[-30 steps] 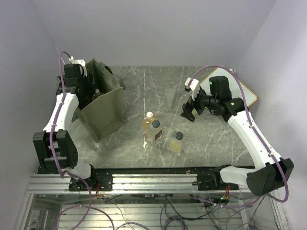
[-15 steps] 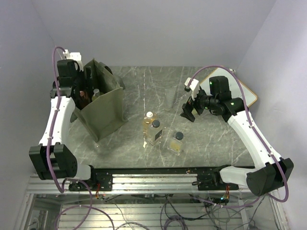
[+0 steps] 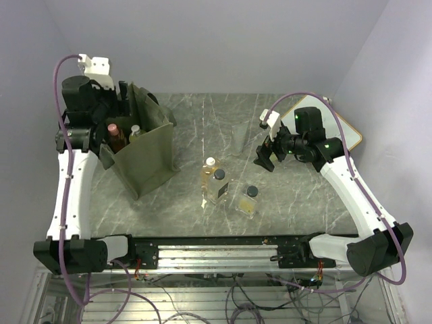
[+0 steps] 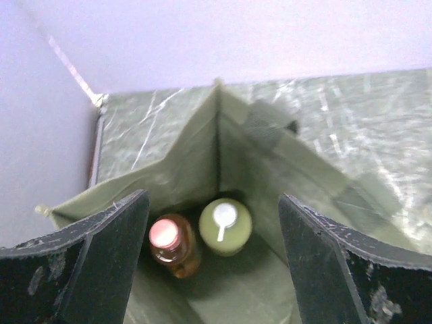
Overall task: Place the personal care products into the canvas bag
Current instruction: Pick up the care product from the center of the board.
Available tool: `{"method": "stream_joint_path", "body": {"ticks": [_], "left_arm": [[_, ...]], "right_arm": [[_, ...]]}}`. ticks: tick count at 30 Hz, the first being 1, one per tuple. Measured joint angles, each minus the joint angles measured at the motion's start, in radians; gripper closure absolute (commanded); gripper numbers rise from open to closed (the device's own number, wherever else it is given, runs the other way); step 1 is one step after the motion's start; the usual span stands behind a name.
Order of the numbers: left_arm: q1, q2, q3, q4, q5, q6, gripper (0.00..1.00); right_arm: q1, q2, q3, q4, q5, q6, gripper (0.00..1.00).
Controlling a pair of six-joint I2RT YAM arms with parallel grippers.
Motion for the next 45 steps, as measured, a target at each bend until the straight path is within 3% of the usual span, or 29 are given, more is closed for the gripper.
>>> {"method": "stream_joint_path", "body": {"ticks": [4, 12, 25, 33, 45], "left_arm": [[-0.069, -0.036, 0.053, -0.024, 0.082, 0.029, 0.12], [-0.334, -0.056, 0.104, -0.104, 0.180, 0.134, 0.11], [-0.583, 0.027, 0.076, -0.174, 0.194, 0.205, 0.13], [-0.685, 0.111, -0.006, -0.150, 0.190, 0.190, 0.13], [-0.737, 0.204, -0.075, -0.109, 0.171, 0.175, 0.18]], "right_arm": [[0.000, 0.000, 0.000, 0.004, 0.003, 0.004, 0.00], [-0.004, -0.004, -0.001, 0.007, 0.015, 0.017, 0.00], [-0.106, -0.034, -0.005, 0.010, 0.006, 0.028, 0.00], [-0.157, -0.038, -0.005, 0.010, -0.008, 0.028, 0.00], [-0.172, -0.040, -0.009, 0.012, -0.029, 0.028, 0.00]]}}
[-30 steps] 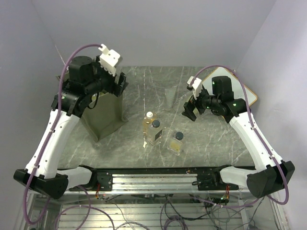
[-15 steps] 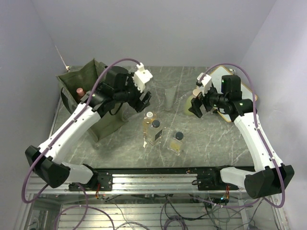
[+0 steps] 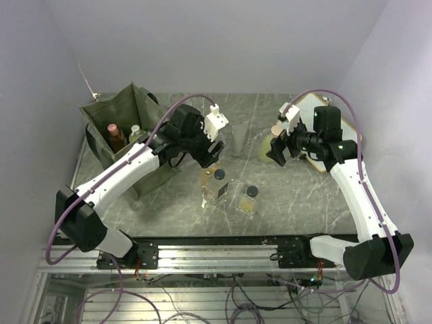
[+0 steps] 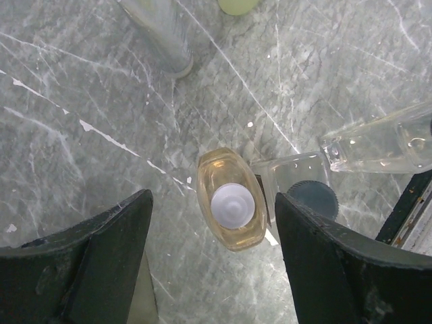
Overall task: Place the personal care products into the canvas bag
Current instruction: Pick up the care product from the center of the board.
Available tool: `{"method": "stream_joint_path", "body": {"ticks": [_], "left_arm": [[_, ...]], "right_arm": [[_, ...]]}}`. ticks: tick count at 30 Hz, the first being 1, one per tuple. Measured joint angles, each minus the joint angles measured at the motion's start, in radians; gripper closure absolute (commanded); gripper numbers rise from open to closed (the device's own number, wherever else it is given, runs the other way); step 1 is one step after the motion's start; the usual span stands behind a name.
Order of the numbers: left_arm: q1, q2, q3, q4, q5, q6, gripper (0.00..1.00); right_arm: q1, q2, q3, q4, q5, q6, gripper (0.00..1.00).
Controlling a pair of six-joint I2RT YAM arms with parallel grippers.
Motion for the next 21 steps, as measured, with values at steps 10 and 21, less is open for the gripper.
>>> {"method": "stream_joint_path", "body": {"ticks": [10, 21], "left_arm": [[-0.017, 0.053, -0.033, 0.007, -0.048, 0.003, 0.21], [-0.035, 0.067, -0.068, 0.010, -0.097, 0.004, 0.16]], "right_arm": [[0.000, 0.000, -0.012, 0.003, -0.014, 0.000, 0.00], [0.000, -0.010, -0.019, 0.010, -0.018, 0.000, 0.00]]}}
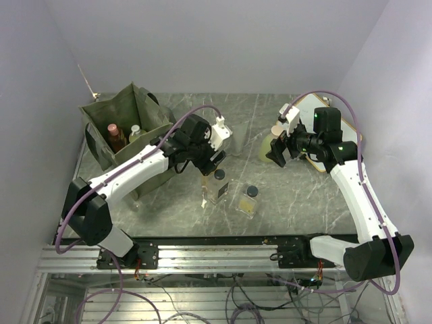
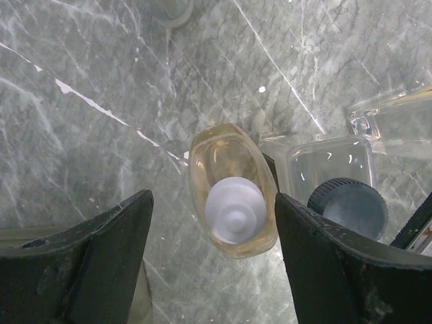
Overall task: Place the personal care products into the canvas bag
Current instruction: Pick up the care product from the center of the board.
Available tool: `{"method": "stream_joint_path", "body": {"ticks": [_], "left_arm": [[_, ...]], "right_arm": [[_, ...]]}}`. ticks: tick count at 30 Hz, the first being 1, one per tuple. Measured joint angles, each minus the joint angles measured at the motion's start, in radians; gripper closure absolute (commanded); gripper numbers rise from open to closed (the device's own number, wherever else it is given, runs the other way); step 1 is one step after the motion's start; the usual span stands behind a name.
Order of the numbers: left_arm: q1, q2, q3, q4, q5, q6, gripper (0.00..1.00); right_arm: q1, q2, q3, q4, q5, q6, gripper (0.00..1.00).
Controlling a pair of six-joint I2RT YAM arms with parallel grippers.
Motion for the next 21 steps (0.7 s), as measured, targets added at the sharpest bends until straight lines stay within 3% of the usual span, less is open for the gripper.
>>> {"method": "stream_joint_path", "body": {"ticks": [12, 21], "left_arm": [[-0.009, 0.037, -0.030, 0.020, -0.014, -0.016, 0.14], [-0.011, 0.060, -0.036, 0.020, -0.027, -0.035, 0.29]], "right_arm": [[0.000, -0.014, -0.001, 0.000, -0.003, 0.000, 0.00], [0.000, -0.023, -0.005, 0.000, -0.008, 0.000, 0.00]]}}
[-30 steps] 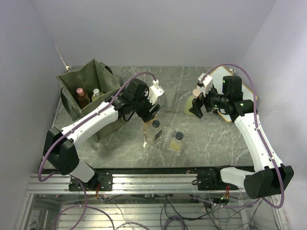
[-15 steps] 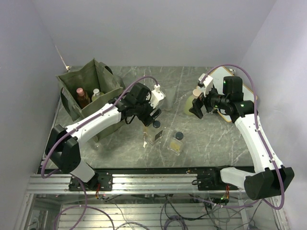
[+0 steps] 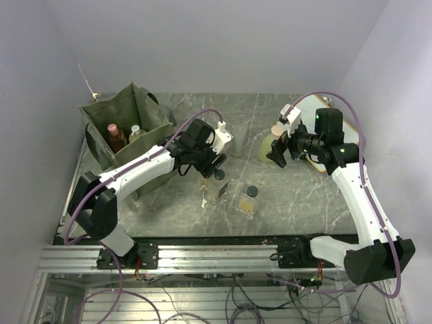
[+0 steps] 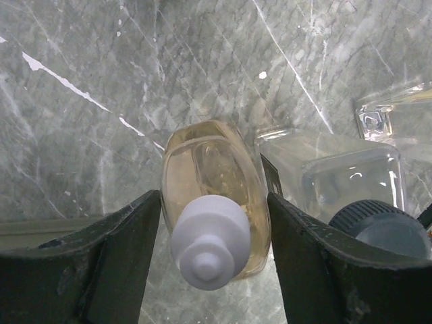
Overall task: Place the personal care products into the canvas bag
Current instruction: Pick up the care product from the center of the board.
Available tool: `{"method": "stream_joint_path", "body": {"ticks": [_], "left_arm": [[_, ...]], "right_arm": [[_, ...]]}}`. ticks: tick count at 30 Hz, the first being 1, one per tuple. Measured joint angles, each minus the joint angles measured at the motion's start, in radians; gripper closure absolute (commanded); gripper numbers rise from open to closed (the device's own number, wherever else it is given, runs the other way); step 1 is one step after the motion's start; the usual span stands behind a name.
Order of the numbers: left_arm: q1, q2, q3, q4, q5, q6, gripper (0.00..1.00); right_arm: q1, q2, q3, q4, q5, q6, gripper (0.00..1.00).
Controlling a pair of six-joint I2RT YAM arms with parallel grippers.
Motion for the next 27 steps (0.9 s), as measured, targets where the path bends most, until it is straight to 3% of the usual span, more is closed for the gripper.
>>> {"method": "stream_joint_path", "body": {"ticks": [6, 12, 14, 27], "left_arm": [[0.000, 0.000, 0.000, 0.000, -0.016, -0.003, 0.49], [0.000, 0.000, 0.000, 0.000, -0.016, 0.005, 0.85], [0.000, 0.000, 0.000, 0.000, -0.017, 0.014, 0.93], [0.029, -0.087, -0.076, -0.016, -0.122, 0.084, 0.93]], "right_arm": [[0.000, 0.000, -0.001, 0.000, -0.004, 0.000, 0.00], [0.000, 0.000, -0.001, 0.000, -0.005, 0.000, 0.00], [0.000, 0.000, -0.001, 0.000, -0.006, 0.000, 0.00], [0.000, 0.025, 0.000, 0.000, -0.017, -0.001, 0.00]]}}
